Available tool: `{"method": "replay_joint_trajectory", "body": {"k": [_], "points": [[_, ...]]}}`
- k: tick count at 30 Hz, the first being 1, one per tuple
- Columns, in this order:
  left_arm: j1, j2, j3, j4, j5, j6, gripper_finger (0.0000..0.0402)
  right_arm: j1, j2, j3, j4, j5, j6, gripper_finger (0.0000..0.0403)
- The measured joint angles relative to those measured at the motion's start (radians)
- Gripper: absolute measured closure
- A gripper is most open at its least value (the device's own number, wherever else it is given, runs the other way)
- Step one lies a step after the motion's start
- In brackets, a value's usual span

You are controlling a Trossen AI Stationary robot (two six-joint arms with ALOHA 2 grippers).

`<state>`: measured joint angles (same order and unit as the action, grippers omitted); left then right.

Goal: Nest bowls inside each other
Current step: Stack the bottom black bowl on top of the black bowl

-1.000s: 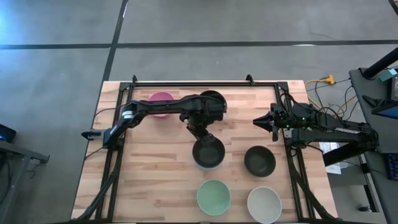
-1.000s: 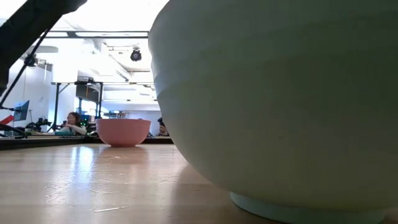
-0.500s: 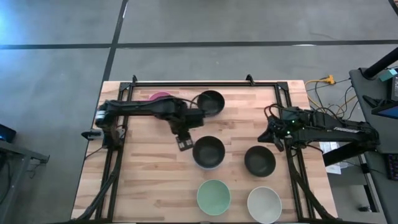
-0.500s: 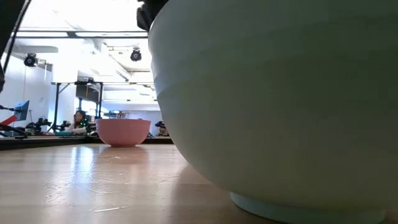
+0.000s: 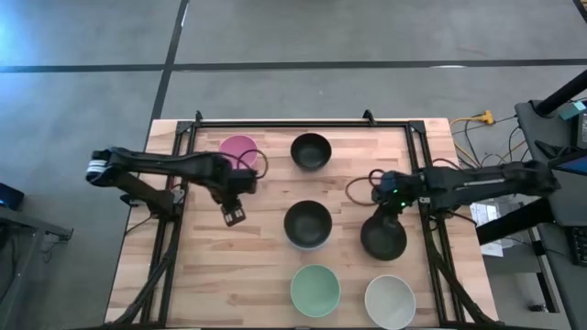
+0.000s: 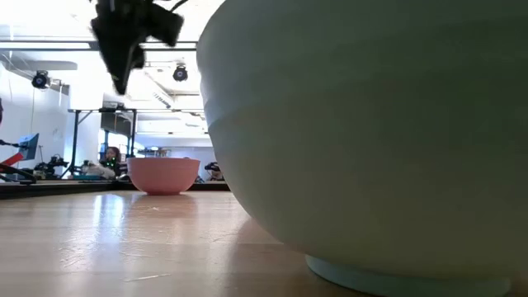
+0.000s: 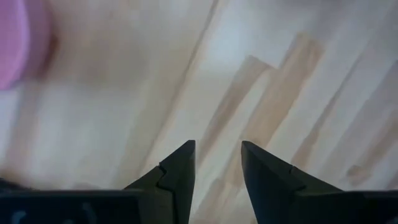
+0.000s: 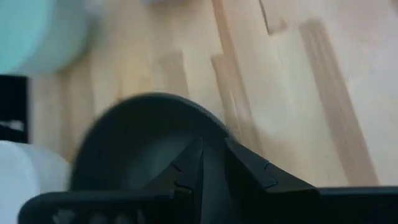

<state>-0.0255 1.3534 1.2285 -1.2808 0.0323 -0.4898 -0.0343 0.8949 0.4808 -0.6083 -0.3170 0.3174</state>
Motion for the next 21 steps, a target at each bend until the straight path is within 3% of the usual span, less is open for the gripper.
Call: {"method": "replay_joint_trajectory", "body": {"k": [8, 21], "points": [[-0.002, -0.175, -0.192, 0.133, 0.072, -0.028, 0.0288, 0.043, 0.184, 0.102, 0.016, 0.044, -0.082, 0.0346], [-0.001, -0.258, -0.228, 0.15, 0.068, 0.033, 0.0288, 0.043, 0.28, 0.232, -0.023, 0.085, -0.34, 0.0346]]}}
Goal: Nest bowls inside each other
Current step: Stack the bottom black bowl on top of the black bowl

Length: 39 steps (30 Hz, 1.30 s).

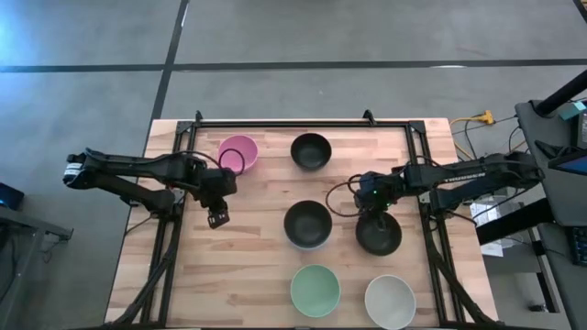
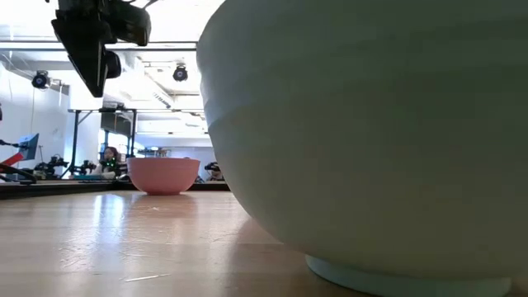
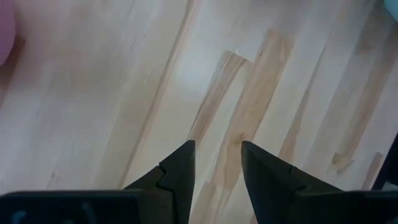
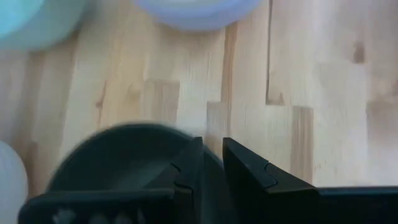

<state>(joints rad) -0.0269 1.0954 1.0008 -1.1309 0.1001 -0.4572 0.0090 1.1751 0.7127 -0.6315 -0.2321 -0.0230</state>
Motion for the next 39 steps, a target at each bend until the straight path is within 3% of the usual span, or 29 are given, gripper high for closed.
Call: {"method": "replay_joint_trajectory", "body": {"k": [15, 39], "points": [[0.0, -0.004, -0.035, 0.001, 0.008, 0.05, 0.0288, 0.0, 0.198, 0.024, -0.049, -0.004, -0.101, 0.0346], [0.0, -0.004, -0.056, 0.032, 0.026, 0.045, 0.0288, 0.0, 0.188, 0.067, -0.174, -0.011, -0.328, 0.0354]]}}
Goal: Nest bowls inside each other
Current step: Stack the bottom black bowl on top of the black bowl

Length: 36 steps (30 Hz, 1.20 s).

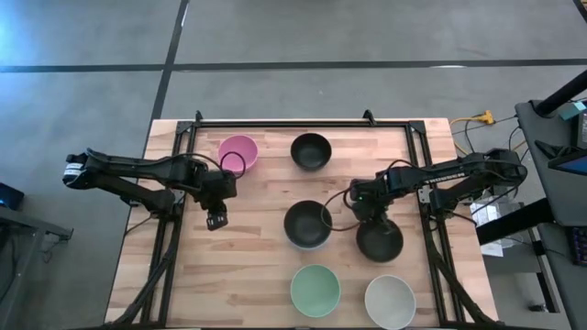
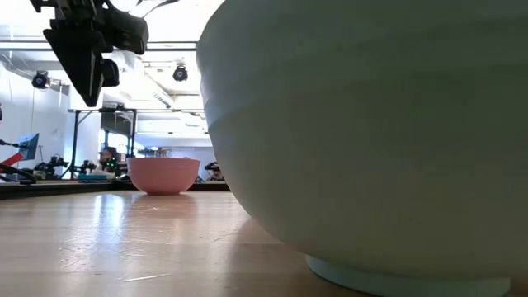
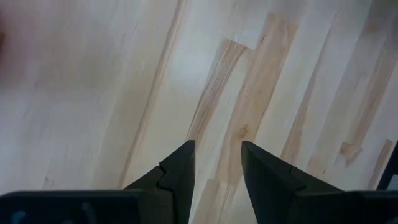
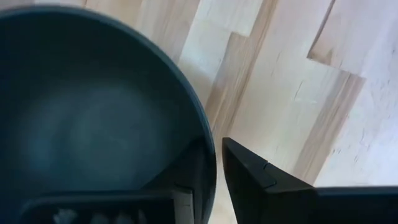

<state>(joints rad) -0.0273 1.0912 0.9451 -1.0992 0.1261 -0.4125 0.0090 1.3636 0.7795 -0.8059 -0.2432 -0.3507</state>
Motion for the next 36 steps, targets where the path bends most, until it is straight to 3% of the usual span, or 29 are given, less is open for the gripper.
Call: {"method": "replay_joint_trajectory", "body": {"k": [4, 11, 18, 23, 25, 30, 36], "points": [[0.0, 0.0, 0.0, 0.009, 0.0, 0.0, 0.0288, 0.0, 0.0, 0.0, -0.027, -0.001, -0.009, 0.0388], [0.0, 0.0, 0.0, 0.053, 0.001, -0.023, 0.0288, -0.005, -0.001, 0.055, -0.082, 0.001, 0.058, 0.0393], [0.0, 0.0, -0.001, 0.105, 0.002, -0.025, 0.0288, -0.043, -0.002, 0.312, -0.264, 0.006, 0.113, 0.0393], [0.001, 0.002, -0.001, 0.168, 0.002, -0.022, 0.0288, -0.107, 0.002, 0.519, -0.162, -0.107, 0.325, 0.0394], [0.001, 0.002, -0.002, 0.191, 0.002, -0.022, 0.0288, -0.128, 0.017, 0.585, -0.08, -0.098, 0.45, 0.0394], [0.001, 0.002, -0.003, 0.228, 0.001, -0.026, 0.0288, -0.142, 0.148, 0.764, -0.079, 0.0, 0.729, 0.0394], [0.0, 0.002, -0.003, 0.195, 0.001, -0.064, 0.0288, -0.108, 0.394, 1.018, -0.352, -0.025, 0.822, 0.0394]]}}
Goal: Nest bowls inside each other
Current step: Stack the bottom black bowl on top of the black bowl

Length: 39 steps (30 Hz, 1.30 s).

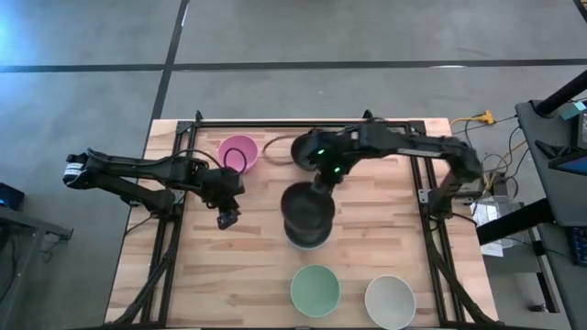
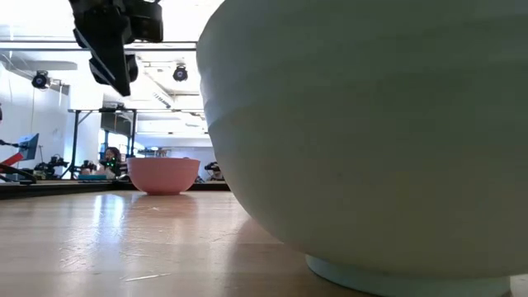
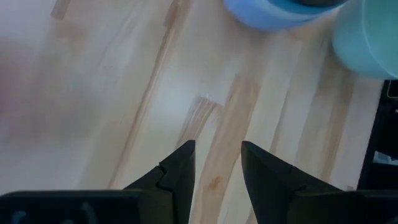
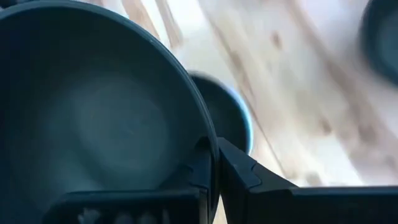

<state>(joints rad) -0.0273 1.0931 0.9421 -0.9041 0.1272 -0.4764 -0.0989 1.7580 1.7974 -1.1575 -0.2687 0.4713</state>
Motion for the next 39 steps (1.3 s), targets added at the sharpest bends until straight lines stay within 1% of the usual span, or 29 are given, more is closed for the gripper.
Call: {"method": "replay_joint_trajectory", "body": {"k": [3, 7, 15, 20, 26, 31, 39], "points": [[-0.001, 0.0, -0.001, -0.047, 0.0, -0.014, 0.0288, 0.02, 0.075, 0.07, -0.07, 0.017, 0.0, 0.0394], [-0.001, -0.001, -0.016, -0.076, 0.0, -0.014, 0.0288, 0.027, 0.115, 0.092, -0.07, 0.026, 0.007, 0.0394], [-0.012, -0.002, -0.067, -0.073, 0.0, -0.007, 0.0288, 0.03, 0.117, -0.052, -0.029, 0.031, 0.051, 0.0394], [-0.017, -0.002, -0.104, -0.074, 0.0, 0.002, 0.0288, 0.044, 0.115, -0.1, 0.021, 0.102, 0.104, 0.0394], [-0.02, -0.003, -0.124, -0.072, 0.0, 0.02, 0.0288, 0.065, 0.115, -0.133, 0.05, 0.115, 0.143, 0.0394], [-0.02, -0.015, -0.133, -0.073, -0.001, 0.038, 0.0288, 0.094, 0.115, -0.142, 0.053, 0.202, 0.158, 0.0392], [-0.02, -0.045, -0.148, -0.074, -0.001, 0.045, 0.0288, 0.119, 0.112, -0.177, 0.105, 0.21, 0.186, 0.0391]]}}
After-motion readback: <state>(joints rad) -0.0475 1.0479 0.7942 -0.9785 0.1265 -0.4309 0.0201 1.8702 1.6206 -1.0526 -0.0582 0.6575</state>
